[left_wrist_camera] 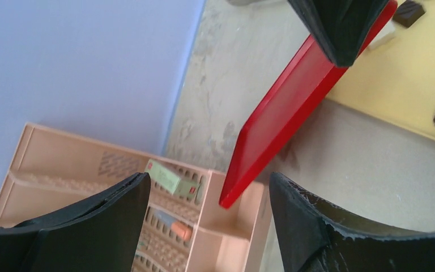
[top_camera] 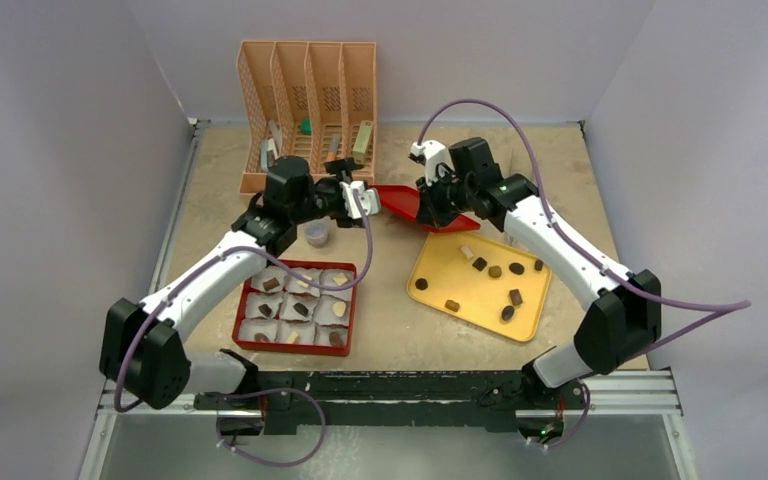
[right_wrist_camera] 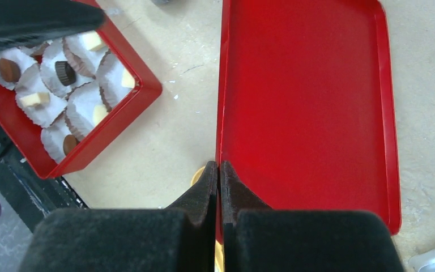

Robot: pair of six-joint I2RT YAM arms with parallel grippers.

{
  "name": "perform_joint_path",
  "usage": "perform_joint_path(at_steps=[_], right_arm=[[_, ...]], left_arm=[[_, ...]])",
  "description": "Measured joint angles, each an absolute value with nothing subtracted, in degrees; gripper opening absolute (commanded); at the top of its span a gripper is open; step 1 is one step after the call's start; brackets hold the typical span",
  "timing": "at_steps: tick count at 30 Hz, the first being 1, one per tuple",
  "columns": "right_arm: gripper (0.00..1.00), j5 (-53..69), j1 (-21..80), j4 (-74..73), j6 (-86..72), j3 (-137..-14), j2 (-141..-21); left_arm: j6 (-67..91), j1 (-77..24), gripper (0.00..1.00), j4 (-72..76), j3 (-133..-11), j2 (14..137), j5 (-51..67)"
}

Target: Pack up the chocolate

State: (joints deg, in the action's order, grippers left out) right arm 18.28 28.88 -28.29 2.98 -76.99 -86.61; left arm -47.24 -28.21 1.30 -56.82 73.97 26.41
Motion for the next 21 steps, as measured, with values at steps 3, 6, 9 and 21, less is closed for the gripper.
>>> perform_joint_path(at_steps=[3, 6, 9, 21], right_arm=[[0.0, 19.2, 29.3, -28.4, 2.7, -76.8, -85.4], [0.0, 19.7, 29.6, -28.5, 2.5, -76.8, -85.1], [0.0, 20.1, 30.0, -28.5, 2.5, -76.8, -85.1], [0.0, 20.8, 30.4, -27.9, 1.1, -75.4, -83.4]], left_arm=[[-48.8, -28.2, 0.76, 0.5, -59.7, 77.8, 30.6], [-51.9, -28.2, 0.75, -3.8, -63.1, 82.2, 34.1], [-55.5, -28.2, 0.74, -9.6, -66.3, 85.6, 36.5], [-59.7, -29.5, 0.65, -12.9, -67.1, 88.6, 40.3]])
